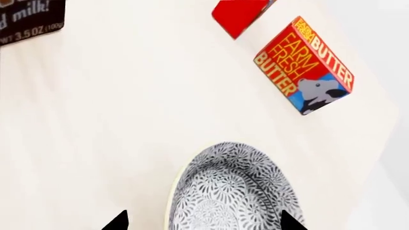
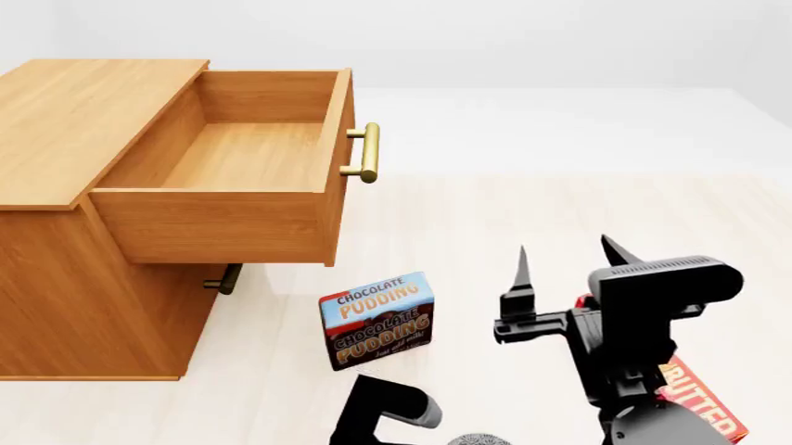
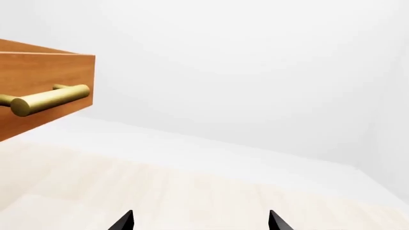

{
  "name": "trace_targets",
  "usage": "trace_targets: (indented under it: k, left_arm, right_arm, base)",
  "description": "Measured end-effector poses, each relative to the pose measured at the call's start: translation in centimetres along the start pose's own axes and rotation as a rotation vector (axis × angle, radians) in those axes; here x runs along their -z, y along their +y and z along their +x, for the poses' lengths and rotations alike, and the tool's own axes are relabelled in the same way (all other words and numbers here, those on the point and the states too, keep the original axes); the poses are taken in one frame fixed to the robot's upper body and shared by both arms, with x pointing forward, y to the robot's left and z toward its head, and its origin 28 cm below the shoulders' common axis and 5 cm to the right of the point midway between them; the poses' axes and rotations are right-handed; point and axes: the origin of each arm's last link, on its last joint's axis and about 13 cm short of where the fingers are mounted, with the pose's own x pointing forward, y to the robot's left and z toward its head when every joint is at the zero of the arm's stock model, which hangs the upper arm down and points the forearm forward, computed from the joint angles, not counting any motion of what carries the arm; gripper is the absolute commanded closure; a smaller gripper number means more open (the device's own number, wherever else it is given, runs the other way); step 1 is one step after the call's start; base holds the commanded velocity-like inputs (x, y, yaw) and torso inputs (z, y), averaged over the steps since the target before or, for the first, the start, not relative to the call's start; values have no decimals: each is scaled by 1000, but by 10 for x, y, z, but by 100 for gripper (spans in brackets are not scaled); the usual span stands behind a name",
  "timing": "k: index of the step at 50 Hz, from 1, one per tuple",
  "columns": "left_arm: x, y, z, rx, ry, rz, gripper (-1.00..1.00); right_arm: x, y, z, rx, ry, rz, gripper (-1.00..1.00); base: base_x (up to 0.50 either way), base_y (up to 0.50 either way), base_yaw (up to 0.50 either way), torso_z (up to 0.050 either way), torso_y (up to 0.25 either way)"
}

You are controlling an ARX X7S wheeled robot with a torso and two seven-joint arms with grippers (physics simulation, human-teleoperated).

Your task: Put the bowl in the top drawer of the cabinet.

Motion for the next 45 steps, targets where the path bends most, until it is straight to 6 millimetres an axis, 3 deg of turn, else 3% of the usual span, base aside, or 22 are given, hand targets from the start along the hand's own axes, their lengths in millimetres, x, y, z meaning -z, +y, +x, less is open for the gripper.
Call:
trace_targets:
  k: [16, 45]
  left_arm:
    - [2, -7, 12, -45, 18, 29, -100]
    - [11, 5, 31, -138, 53, 26, -100]
  right_arm:
    - [4, -4, -6, -5, -4, 18, -100]
    - [14, -1, -2, -23, 8, 25, -100]
  base:
    - [0, 0, 0, 0, 0]
    - [0, 0, 0, 0, 0]
